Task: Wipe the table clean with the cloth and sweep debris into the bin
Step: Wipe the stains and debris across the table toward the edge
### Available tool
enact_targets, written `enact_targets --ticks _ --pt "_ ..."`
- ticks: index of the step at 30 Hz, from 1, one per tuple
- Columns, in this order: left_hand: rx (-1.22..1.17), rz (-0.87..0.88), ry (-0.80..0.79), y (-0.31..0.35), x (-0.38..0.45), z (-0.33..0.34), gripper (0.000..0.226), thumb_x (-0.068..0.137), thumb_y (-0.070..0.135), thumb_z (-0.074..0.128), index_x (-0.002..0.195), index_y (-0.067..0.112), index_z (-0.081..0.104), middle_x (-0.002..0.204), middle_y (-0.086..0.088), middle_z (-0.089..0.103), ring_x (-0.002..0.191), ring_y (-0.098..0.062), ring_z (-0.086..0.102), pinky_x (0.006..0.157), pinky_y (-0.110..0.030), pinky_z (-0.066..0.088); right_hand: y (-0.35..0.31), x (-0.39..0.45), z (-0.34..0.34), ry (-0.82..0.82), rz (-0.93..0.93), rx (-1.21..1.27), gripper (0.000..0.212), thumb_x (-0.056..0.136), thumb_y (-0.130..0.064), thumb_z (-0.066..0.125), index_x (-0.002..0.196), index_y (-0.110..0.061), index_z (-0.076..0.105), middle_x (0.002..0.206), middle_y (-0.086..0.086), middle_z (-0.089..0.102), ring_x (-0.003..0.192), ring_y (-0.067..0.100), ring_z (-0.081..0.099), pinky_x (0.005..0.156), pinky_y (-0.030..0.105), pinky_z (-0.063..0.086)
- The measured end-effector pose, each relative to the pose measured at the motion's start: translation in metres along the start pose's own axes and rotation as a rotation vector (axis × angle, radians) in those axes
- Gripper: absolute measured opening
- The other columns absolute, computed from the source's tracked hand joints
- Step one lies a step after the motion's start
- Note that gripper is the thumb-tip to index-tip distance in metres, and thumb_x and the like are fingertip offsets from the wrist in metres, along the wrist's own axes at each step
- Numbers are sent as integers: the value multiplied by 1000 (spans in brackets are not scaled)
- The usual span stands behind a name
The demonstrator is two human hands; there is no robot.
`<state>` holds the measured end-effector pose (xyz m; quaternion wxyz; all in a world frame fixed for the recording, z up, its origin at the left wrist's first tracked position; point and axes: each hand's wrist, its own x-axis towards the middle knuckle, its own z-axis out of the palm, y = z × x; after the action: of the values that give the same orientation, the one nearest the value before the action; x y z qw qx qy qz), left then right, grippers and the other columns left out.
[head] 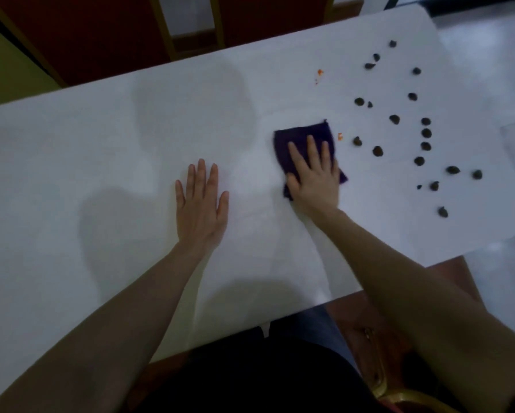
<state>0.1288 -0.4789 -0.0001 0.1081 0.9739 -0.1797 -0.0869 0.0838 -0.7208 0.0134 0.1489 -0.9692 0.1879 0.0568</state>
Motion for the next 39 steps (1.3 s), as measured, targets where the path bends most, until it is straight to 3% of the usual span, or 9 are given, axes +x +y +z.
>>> enact_targets --ticks 4,7,13,19,23,26,28,33,39 --pt "19 -39 6 13 34 -4 61 103 41 21 159 19 10 167 -4 1 154 -21 -4 124 -49 0 -15 -31 10 -50 -265 -41 60 97 -42 35 155 -34 22 165 3 13 152 31 2 122 49 6" --pt "37 -56 20 27 55 -4 61 103 40 22 159 19 10 167 -6 2 154 -22 -2 124 -49 0 27 -66 8 -94 -404 -58 59 100 -44 34 156 -35 18 165 0 8 152 25 -2 123 46 2" --pt "6 -58 13 74 77 5 60 104 39 25 159 19 12 167 -7 3 154 -24 -1 124 -48 -2 107 -38 -20 -80 -293 -31 62 96 -45 37 155 -35 23 164 0 14 152 23 7 121 47 16" --pt "49 -119 32 89 74 22 59 105 42 17 159 22 6 167 -4 -1 154 -22 -2 124 -49 -2 65 61 -23 8 -134 3 62 97 -39 38 156 -30 22 165 8 12 152 29 6 123 46 5" --pt "56 -120 49 91 71 22 57 106 41 15 159 23 5 167 -3 -1 154 -20 -3 124 -48 -1 32 57 -12 -6 -270 -8 60 98 -38 36 155 -29 24 164 9 14 152 31 6 122 49 7" --pt "52 -131 43 93 72 21 57 106 39 17 159 24 6 167 -3 -1 154 -20 -4 124 -48 -1 56 27 -12 -66 -426 -25 58 100 -41 33 156 -30 20 165 6 10 152 27 1 123 48 4" --pt "41 -130 45 92 74 20 57 105 38 21 159 23 9 167 -3 2 154 -20 -2 124 -48 0 85 11 -17 -80 -434 -25 60 100 -43 34 156 -32 19 165 4 8 153 24 -2 124 46 3" --pt "14 -113 68 76 78 14 59 103 40 22 158 22 16 167 -4 7 154 -21 2 124 -44 3 125 38 -35 -52 -304 -62 61 100 -44 35 156 -34 16 166 2 4 153 22 -2 124 44 4" --pt "71 -134 82 47 93 8 58 104 37 28 158 20 16 167 -7 8 154 -25 4 124 -50 4 62 101 -27 34 -111 -12 61 98 -39 37 157 -31 19 165 9 9 152 31 3 123 48 5"
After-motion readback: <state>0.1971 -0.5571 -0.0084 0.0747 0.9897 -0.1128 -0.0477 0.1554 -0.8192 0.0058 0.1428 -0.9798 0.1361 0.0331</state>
